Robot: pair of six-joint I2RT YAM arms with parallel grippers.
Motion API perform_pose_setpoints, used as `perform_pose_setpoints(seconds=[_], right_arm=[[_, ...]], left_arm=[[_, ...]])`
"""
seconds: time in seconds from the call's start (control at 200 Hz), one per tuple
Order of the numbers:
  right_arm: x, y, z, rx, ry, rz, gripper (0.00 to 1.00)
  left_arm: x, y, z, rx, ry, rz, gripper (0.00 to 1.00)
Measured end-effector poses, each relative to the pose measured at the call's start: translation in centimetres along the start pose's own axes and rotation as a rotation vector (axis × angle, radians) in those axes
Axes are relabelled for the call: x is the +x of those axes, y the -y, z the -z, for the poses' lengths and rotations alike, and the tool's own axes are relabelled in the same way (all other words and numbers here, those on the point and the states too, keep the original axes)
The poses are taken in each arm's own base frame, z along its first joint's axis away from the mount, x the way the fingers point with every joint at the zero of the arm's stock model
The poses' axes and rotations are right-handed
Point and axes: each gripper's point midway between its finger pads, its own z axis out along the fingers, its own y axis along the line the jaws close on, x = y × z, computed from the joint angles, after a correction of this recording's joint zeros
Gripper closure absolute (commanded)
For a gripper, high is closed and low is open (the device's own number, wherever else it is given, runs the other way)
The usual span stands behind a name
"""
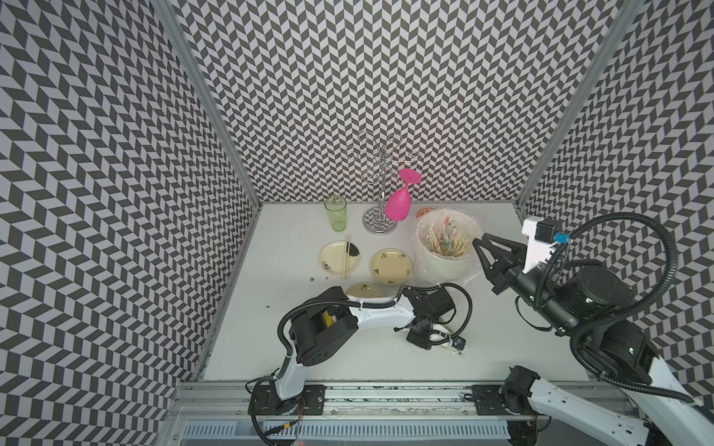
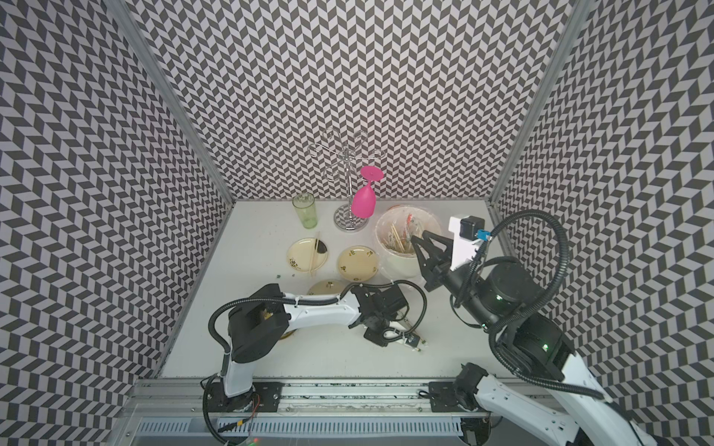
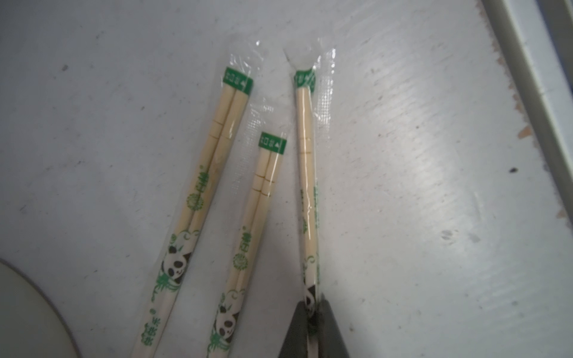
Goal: Remove the packaging of disposable chopsticks
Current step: Pick up the disposable chopsticks from the center of the board.
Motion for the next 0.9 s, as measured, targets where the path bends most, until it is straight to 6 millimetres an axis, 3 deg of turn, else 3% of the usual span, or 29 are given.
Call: perform_pose_setpoints(seconds=[0.28, 0.511, 0.706, 0.901], right_arm=[[0.0, -0.1, -0.2, -0.005, -0.001, -0.007, 0.7], [-0.2, -0.4, -0.5, -0.014, 0.01, -0.021, 0.7], [-0.5, -0.6, -0.9, -0.021, 0.009, -0.02, 0.7], [-3.1, -2.3, -1.0, -0.086, 0.053, 0.012, 0.69]], left_arm=[[0.2, 0.4, 0.6, -0.002, 0.001, 0.001, 1.0], [-0.4, -0.6, 3.7, -0.066, 0.046, 0.01, 1.0], [-0.7, -2.3, 8.2, -0.155, 0.115, 0.045, 1.0], [-0.4, -3.7, 15.6, -0.298, 0.218, 0.087, 1.0]])
